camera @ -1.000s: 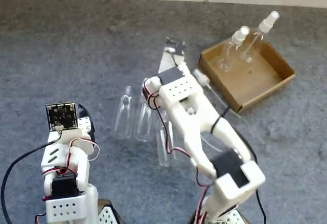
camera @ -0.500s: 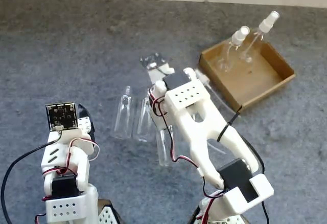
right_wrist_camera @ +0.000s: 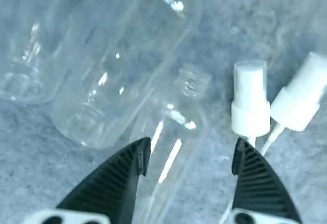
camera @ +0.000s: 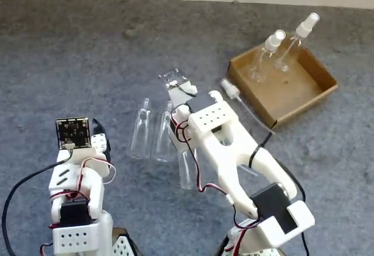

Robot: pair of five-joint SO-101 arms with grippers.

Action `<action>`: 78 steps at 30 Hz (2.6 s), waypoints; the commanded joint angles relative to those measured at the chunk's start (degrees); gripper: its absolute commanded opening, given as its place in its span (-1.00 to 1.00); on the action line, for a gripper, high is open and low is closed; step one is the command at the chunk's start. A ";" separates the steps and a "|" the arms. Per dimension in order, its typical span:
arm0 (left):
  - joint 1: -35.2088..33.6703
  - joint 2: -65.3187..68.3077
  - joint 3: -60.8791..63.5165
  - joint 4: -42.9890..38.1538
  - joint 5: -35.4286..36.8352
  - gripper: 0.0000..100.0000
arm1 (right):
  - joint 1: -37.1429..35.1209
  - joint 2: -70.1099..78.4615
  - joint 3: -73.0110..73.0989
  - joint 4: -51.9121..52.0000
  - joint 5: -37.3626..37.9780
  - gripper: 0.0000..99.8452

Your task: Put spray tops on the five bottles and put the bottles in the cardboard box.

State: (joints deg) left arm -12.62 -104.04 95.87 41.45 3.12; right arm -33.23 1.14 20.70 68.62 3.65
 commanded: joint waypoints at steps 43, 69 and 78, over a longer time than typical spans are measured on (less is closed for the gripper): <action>1.36 -0.40 1.19 -1.32 0.18 -0.99 | 0.57 -23.25 -3.38 25.71 -3.60 -0.38; 1.36 -0.40 1.19 -1.32 0.18 -0.99 | -5.93 -37.05 31.60 -2.77 -14.77 -0.38; 1.36 -0.40 1.19 -1.32 0.18 -0.99 | -6.29 -36.97 35.65 -13.05 -20.92 -0.38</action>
State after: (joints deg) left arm -12.09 -104.04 95.87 41.45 3.12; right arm -38.86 -34.29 55.25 58.42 -16.57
